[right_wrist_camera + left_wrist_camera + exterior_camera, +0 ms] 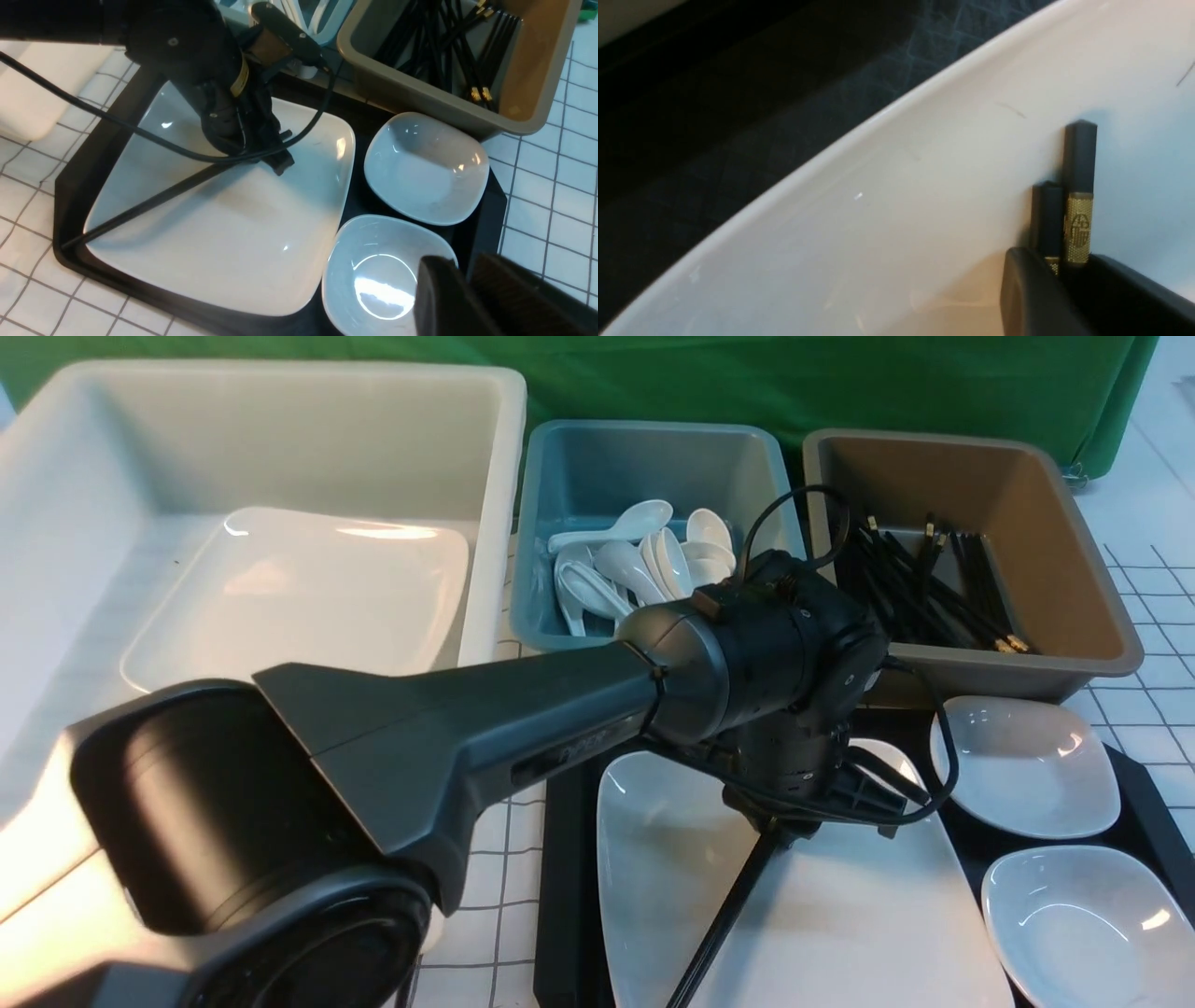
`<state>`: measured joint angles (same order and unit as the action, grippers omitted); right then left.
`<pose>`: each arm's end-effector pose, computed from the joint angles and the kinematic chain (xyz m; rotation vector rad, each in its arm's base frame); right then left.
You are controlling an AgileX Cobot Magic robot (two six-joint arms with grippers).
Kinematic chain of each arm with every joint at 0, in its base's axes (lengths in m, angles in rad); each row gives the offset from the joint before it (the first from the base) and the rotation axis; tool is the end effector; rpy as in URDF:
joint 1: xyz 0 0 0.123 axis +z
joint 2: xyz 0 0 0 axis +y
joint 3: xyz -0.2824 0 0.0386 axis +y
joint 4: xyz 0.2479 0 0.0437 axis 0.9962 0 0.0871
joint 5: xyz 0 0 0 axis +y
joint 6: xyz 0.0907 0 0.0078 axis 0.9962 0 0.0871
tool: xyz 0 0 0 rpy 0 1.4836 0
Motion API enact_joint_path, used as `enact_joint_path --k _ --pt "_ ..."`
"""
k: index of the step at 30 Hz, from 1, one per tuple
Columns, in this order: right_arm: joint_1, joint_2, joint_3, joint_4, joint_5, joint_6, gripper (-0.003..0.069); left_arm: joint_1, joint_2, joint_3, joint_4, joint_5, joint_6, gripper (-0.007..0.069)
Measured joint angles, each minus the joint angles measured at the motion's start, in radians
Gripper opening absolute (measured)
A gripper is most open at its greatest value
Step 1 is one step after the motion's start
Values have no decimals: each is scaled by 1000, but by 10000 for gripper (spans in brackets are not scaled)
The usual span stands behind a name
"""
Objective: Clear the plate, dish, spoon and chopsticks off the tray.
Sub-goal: Use the left arm to grab a pair of chopsticks from the plate
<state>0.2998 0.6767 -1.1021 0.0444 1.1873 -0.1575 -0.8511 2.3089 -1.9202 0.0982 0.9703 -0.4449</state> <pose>0.0779 0.0280 0.4152 -0.5130 2.1885 0.1319 0.3294 -0.3646 0.1657 0.6342 2.7741 -0.1572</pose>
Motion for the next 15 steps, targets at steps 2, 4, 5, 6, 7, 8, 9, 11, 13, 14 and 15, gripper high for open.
enact_joint_path --k 2,4,5,6,7,8,9,11,13,14,15 --pt "0 0 0 0 0 0 114 0 6 -15 -12 13 19 85" --pt "0 0 0 0 0 0 114 0 14 -49 -34 36 51 85" --pt "0 0 0 0 0 0 114 0 18 -83 -57 46 83 85" --pt "0 0 0 0 0 0 114 0 19 -106 -80 52 101 85" --pt "0 0 0 0 0 0 114 0 19 -137 -98 58 124 85" --pt "0 0 0 0 0 0 114 0 19 -144 -98 60 128 85" --pt "0 0 0 0 0 0 115 0 19 -193 -136 68 156 85" --pt "0 0 0 0 0 0 118 0 19 -244 -160 70 181 85" --pt "0 0 0 0 0 0 122 0 19 -333 -185 72 208 85" --pt "0 0 0 0 0 0 123 0 19 -370 -189 69 218 85" --pt "0 0 0 0 0 0 123 0 19 -407 -193 62 230 85"
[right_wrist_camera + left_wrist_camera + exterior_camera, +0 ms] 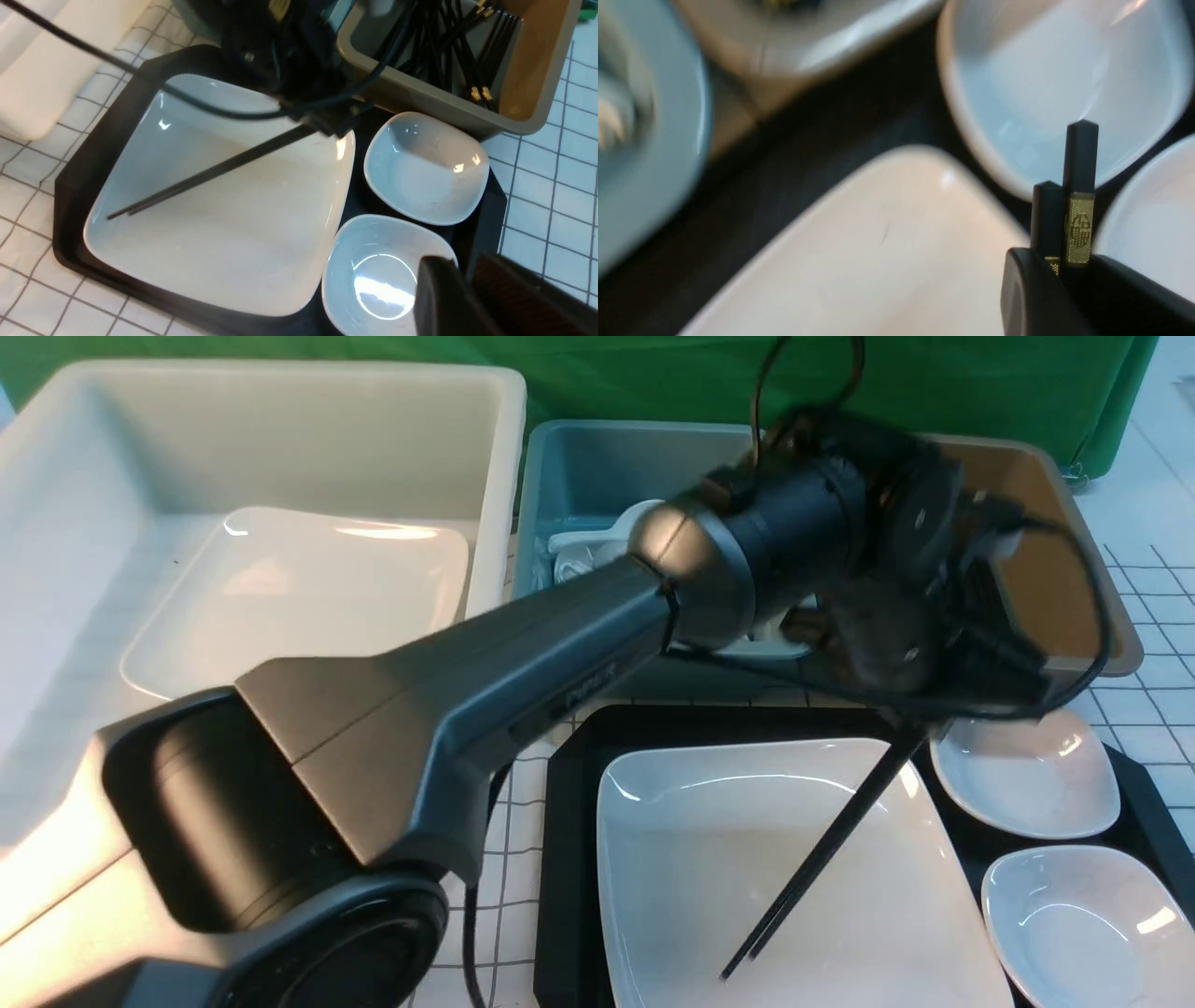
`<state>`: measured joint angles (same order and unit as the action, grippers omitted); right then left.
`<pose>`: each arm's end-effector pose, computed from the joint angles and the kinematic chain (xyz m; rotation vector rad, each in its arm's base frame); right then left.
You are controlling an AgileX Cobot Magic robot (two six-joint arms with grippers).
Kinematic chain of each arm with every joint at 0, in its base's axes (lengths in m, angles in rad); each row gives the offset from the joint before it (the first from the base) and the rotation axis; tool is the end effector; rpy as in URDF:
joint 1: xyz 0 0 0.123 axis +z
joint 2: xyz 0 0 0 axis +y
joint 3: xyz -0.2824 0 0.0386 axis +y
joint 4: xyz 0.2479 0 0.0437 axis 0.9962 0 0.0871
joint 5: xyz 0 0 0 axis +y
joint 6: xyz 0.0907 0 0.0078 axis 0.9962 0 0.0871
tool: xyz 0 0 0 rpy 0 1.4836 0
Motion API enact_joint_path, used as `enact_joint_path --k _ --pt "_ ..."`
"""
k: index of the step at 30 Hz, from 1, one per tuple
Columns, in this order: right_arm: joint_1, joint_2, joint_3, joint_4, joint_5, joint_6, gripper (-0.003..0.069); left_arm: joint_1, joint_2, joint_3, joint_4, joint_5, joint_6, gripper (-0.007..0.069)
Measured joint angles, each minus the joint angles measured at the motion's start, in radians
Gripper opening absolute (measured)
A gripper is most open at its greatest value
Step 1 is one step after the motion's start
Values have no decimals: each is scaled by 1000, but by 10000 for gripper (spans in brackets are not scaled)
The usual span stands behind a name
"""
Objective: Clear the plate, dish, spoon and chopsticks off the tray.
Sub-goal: Use the left arm to grab a pair of chopsticks from the plate, then use the left arm to put the chopsticks into the small storage box on the right
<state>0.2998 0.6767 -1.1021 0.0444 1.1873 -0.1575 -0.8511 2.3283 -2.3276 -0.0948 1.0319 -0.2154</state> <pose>0.0779 0.0280 0.4152 -0.5130 2.1885 0.1319 0.3393 -0.3983 0.2717 0.7849 2.4785 -0.5360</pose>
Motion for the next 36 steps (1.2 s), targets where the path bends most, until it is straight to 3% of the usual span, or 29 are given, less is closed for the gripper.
enact_joint_path --k 4,15,19,28,36 --pt "0 0 0 0 0 0 125 0 0 -128 1 -113 30 85" --pt "0 0 0 0 -4 0 129 8 33 -190 281 -827 52 85" --pt "0 0 0 0 -6 -1 134 30 92 -190 314 -1038 53 85" --pt "0 0 0 0 -14 -25 135 100 248 -190 301 -1279 50 85" --pt "0 0 0 0 -15 -39 135 108 300 -190 296 -1251 -26 103"
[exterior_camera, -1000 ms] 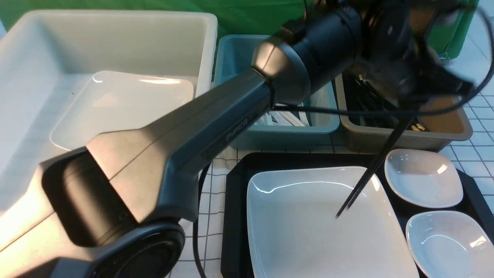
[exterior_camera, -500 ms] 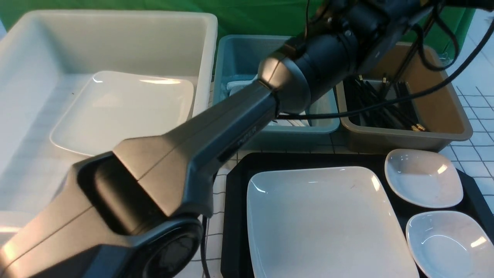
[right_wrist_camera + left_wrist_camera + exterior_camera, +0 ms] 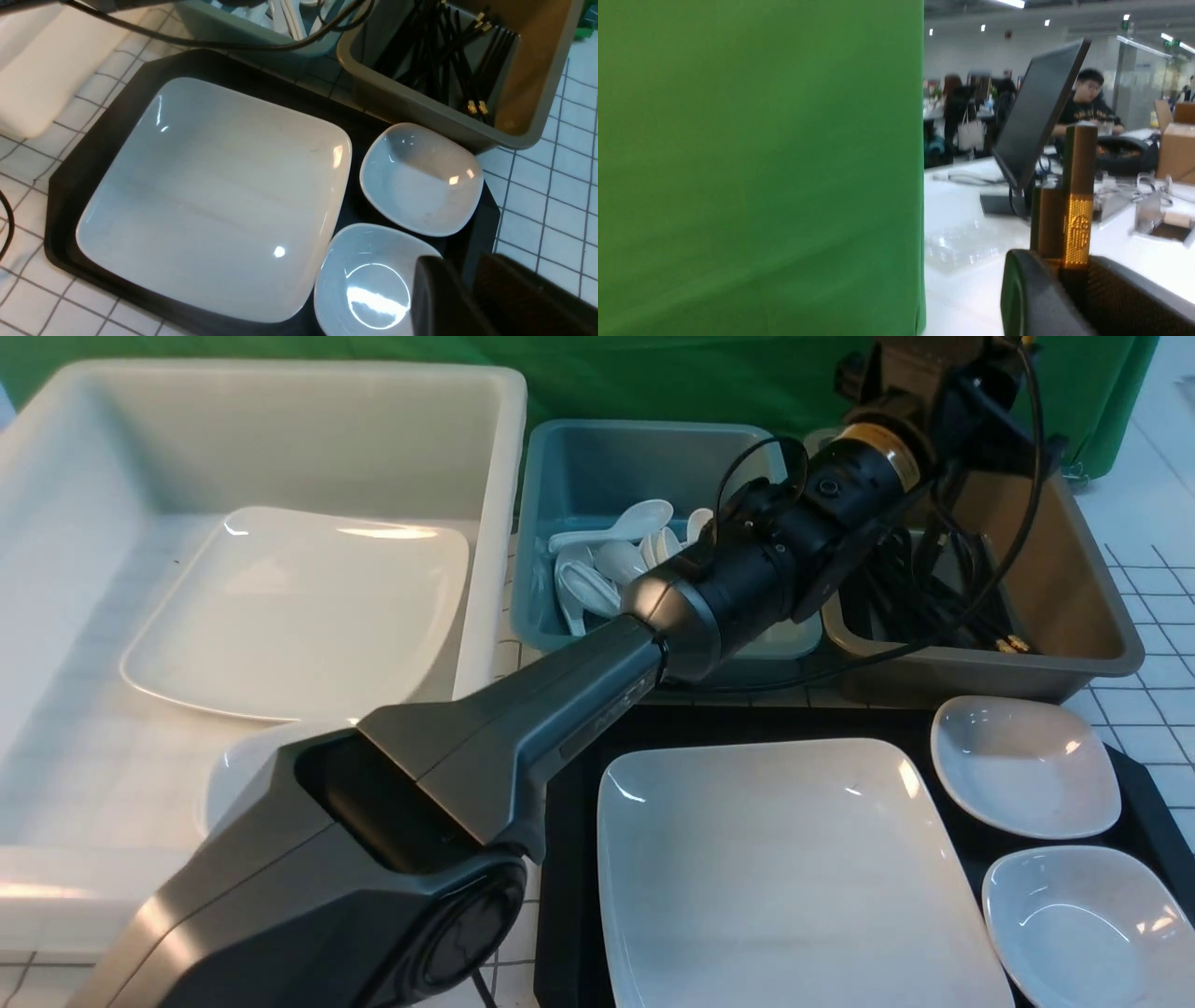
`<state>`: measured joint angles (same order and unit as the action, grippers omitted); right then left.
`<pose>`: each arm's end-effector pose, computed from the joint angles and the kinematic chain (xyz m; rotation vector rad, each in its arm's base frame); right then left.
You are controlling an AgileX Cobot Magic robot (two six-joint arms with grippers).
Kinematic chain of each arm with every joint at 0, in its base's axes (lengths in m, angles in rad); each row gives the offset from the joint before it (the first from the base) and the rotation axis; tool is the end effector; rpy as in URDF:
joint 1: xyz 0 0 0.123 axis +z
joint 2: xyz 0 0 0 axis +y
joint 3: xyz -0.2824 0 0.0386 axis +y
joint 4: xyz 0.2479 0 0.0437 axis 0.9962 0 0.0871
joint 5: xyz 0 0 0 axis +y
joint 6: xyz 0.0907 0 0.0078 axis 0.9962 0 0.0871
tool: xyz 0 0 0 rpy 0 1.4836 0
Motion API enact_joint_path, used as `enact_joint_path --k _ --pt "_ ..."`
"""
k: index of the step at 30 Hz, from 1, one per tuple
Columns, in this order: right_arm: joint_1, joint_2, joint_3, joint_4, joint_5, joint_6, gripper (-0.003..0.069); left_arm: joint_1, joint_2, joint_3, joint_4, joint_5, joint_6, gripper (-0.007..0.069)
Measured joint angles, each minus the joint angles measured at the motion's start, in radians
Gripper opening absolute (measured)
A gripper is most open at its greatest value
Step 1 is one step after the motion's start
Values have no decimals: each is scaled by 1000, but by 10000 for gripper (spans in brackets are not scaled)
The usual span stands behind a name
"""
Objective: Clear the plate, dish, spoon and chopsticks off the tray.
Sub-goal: Use the left arm to put the chopsticks into the small storage box on the right, then use the right arm to grab a small plate from the dinner plate
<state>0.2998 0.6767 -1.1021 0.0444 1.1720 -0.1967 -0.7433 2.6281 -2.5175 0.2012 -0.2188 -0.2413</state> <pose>0.0788 0.0282 0.4162 -0.5513 2.1623 0.1114 0.4431 -0.4126 0.2613 0.5187 1.3155 -0.6861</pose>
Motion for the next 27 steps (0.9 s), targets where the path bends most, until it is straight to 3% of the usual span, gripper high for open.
enact_joint_path --k 3,9,13,16,19,20,22,25,27 --pt "0 0 0 0 0 -5 135 0 0 0 0 66 -2 185" --pt "0 0 0 0 5 -9 135 0 -12 0 -33 197 -3 424" --pt "0 0 0 0 21 -9 135 -1 -93 1 -52 449 -4 487" --pt "0 0 0 0 27 -9 135 -1 -186 1 -84 701 -1 432" --pt "0 0 0 0 28 -9 135 -1 -291 0 -194 976 57 204" --pt "0 0 0 0 28 -9 135 -1 -300 -1 -201 993 63 187" --pt "0 1 0 -1 28 -9 135 -1 -352 -1 -274 1181 142 49" --pt "0 25 0 -11 35 -17 135 -3 -397 0 -297 1374 187 1" --pt "0 56 0 -14 43 -40 133 -5 -419 12 -297 1413 198 -6"
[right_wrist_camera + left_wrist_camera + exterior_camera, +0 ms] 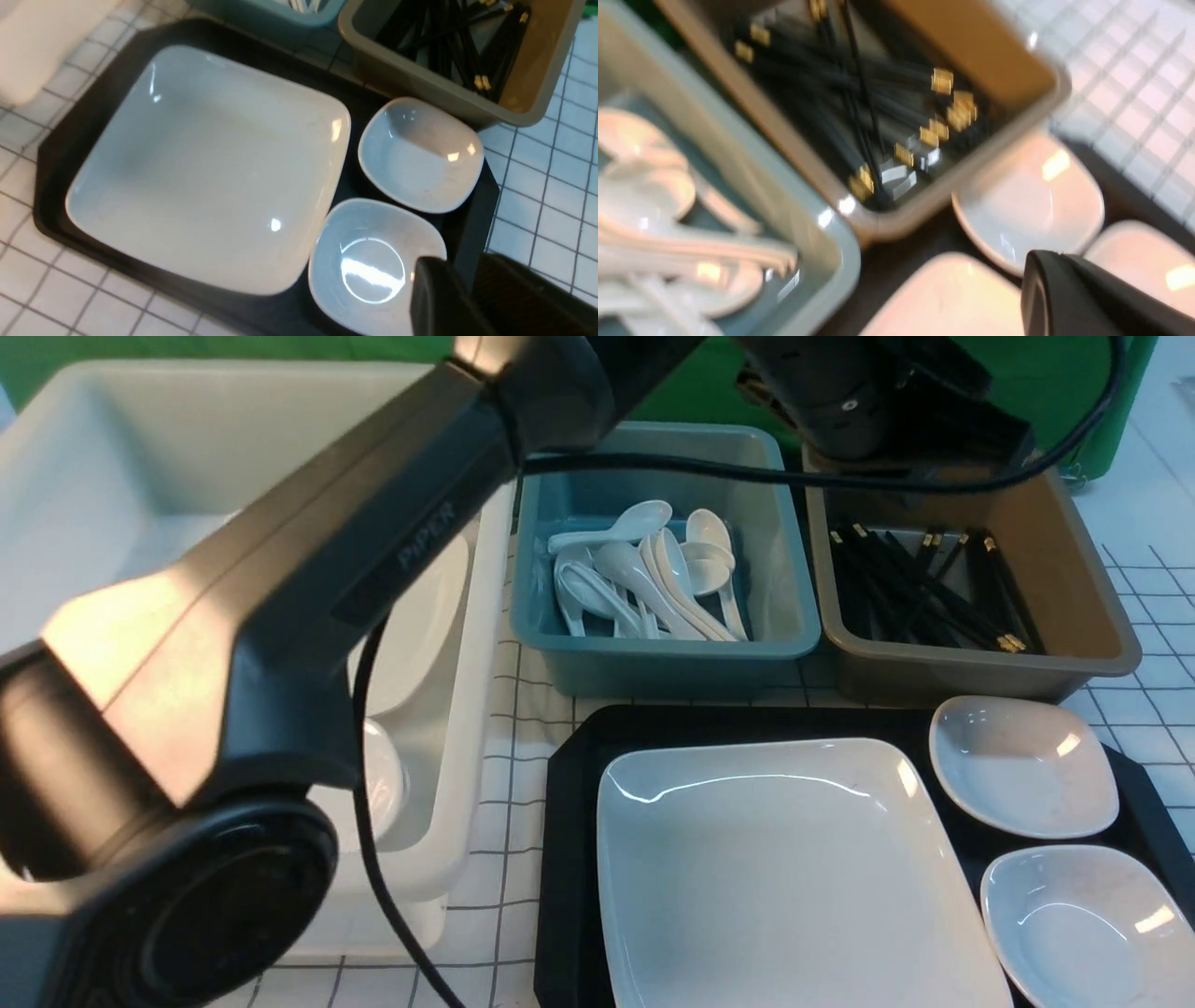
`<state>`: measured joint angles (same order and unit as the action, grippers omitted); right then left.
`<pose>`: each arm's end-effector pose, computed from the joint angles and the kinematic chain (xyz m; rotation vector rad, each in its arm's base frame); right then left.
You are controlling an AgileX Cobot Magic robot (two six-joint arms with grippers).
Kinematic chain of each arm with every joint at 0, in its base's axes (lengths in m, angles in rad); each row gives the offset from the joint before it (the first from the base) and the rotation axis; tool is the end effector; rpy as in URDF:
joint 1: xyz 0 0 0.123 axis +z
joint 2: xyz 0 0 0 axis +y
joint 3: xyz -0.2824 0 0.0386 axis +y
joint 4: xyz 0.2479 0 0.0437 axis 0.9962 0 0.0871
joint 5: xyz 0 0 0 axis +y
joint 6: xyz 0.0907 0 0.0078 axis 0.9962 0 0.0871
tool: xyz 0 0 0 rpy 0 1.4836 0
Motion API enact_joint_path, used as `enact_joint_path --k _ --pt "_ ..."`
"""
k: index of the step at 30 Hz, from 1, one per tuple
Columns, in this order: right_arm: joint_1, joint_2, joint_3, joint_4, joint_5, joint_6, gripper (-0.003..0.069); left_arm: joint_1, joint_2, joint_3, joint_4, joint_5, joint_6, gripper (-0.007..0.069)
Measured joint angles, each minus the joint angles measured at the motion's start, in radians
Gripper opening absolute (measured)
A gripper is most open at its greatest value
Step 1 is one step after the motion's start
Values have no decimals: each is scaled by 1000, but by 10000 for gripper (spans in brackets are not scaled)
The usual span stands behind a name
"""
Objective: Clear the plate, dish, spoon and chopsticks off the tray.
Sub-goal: Use the right arm to grab a small plate from the dinner plate
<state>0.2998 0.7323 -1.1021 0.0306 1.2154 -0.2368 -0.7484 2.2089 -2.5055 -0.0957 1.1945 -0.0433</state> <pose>0.0920 0.0312 0.4082 -0.6195 2.2458 0.0703 0.3506 -0.3366 0.3754 0.8408 2.2840 -0.4907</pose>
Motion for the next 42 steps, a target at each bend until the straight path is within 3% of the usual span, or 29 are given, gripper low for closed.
enact_joint_path --k 6,10,13,17,20,29,42 --pt "0 148 39 0 -11 -104 122 -6 -108 149 -42 18 22 -10" --pt "0 248 114 0 -51 -126 165 -33 -253 368 -30 20 43 -10" --pt "0 318 207 0 -127 -129 288 -78 -410 623 -26 2 43 -10" --pt "0 397 320 0 -243 -133 420 -142 -608 934 -31 -148 59 -6" --pt "0 451 370 0 -319 -133 462 -176 -735 1124 -54 -270 62 -4" --pt "0 611 407 0 -395 -134 480 -192 -943 1470 -84 -497 65 -3" --pt "0 708 471 -41 -507 -150 480 -192 -947 1536 -102 -616 134 -3"
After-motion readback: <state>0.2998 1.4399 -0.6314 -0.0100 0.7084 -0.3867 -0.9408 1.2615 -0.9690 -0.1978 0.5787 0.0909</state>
